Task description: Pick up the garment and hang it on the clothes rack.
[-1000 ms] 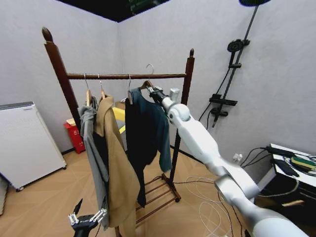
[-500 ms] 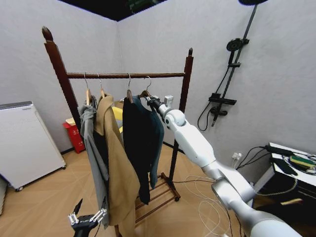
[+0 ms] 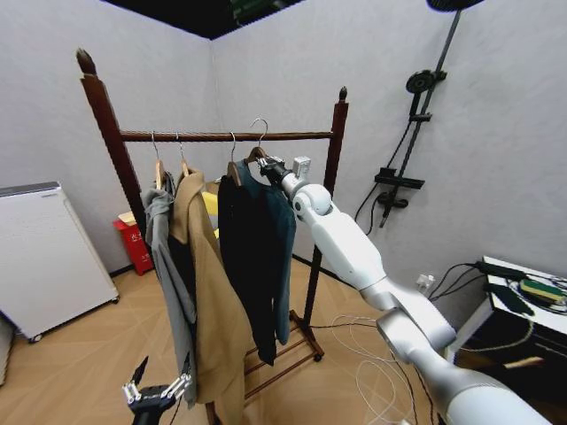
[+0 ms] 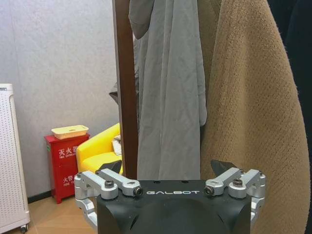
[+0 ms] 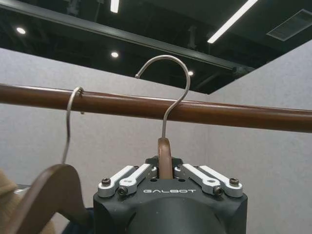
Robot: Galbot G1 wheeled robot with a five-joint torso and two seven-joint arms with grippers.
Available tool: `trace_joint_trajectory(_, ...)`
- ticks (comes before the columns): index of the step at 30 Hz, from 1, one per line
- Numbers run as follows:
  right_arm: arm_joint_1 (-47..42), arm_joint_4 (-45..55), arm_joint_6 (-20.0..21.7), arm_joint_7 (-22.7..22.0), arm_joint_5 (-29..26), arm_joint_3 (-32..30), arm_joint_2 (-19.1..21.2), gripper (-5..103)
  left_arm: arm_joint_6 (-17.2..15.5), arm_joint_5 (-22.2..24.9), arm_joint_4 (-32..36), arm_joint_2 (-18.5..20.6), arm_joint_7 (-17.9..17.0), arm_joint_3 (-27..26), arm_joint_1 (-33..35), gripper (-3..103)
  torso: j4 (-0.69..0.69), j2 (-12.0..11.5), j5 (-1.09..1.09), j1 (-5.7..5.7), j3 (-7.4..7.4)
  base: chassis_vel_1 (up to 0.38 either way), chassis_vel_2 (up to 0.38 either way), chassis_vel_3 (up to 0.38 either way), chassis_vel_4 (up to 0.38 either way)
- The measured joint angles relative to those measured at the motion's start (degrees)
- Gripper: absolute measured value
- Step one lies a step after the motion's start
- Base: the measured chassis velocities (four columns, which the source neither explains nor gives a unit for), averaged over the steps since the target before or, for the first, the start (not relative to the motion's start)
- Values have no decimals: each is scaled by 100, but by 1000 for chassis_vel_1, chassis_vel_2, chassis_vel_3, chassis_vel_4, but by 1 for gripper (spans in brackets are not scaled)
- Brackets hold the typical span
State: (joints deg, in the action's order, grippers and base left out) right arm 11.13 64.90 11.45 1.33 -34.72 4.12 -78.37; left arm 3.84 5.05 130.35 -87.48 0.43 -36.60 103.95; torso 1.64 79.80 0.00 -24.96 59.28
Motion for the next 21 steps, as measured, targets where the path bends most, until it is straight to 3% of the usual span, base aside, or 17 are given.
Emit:
trace_joint_trajectory(9,1,-252,-28,-395,731,-36,-157,9,0,0,0,0,0,0,0,100,-1,0,0,0,1,0,0,0,0)
trace_joint_trajectory(21,-335,182,113,-389,649,69,26,9,0,0,0,0,0,0,0,100,0,0,0,0,-1,0,0,0,0)
